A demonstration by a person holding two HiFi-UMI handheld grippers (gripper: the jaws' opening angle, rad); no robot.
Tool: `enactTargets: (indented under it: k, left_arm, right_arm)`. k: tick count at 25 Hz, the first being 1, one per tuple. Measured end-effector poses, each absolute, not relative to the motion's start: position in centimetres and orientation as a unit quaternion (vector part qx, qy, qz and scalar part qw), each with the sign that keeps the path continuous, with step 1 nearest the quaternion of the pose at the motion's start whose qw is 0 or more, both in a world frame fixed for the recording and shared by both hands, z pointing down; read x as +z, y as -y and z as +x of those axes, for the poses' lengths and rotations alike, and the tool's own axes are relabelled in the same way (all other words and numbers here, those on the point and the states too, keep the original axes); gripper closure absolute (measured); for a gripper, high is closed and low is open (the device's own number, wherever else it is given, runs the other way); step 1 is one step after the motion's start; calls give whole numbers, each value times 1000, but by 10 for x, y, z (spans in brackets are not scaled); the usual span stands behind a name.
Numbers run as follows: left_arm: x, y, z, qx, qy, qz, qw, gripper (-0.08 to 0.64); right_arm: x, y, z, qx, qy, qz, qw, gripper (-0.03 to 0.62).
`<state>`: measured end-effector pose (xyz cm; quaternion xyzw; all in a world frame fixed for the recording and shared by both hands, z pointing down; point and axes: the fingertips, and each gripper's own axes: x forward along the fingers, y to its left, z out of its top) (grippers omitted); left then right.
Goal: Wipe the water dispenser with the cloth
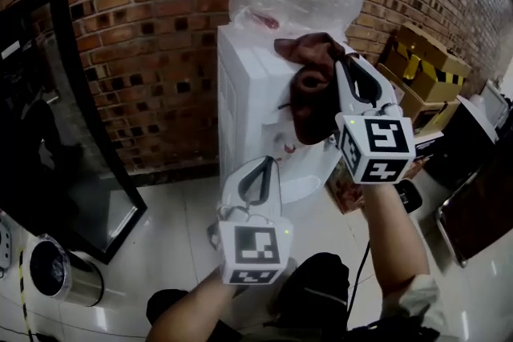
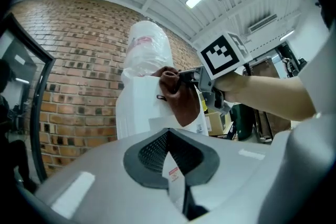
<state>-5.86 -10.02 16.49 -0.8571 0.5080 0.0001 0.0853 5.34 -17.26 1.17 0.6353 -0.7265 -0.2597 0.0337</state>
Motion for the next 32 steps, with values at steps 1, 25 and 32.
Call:
enactTargets:
  k: [1, 25, 32]
  left_arm:
    - [169, 102, -56, 1, -502, -861, 82, 560]
    - [159, 113, -5, 79, -534, -838, 80, 560]
    - [151, 111, -52, 78, -575, -810, 89, 560]
  right_arm:
    - [11, 174, 64, -256, 718, 647, 35, 531]
    - [25, 199, 197, -197, 696, 690, -35, 532]
    - [-2, 140, 116, -263, 748, 602, -91, 532]
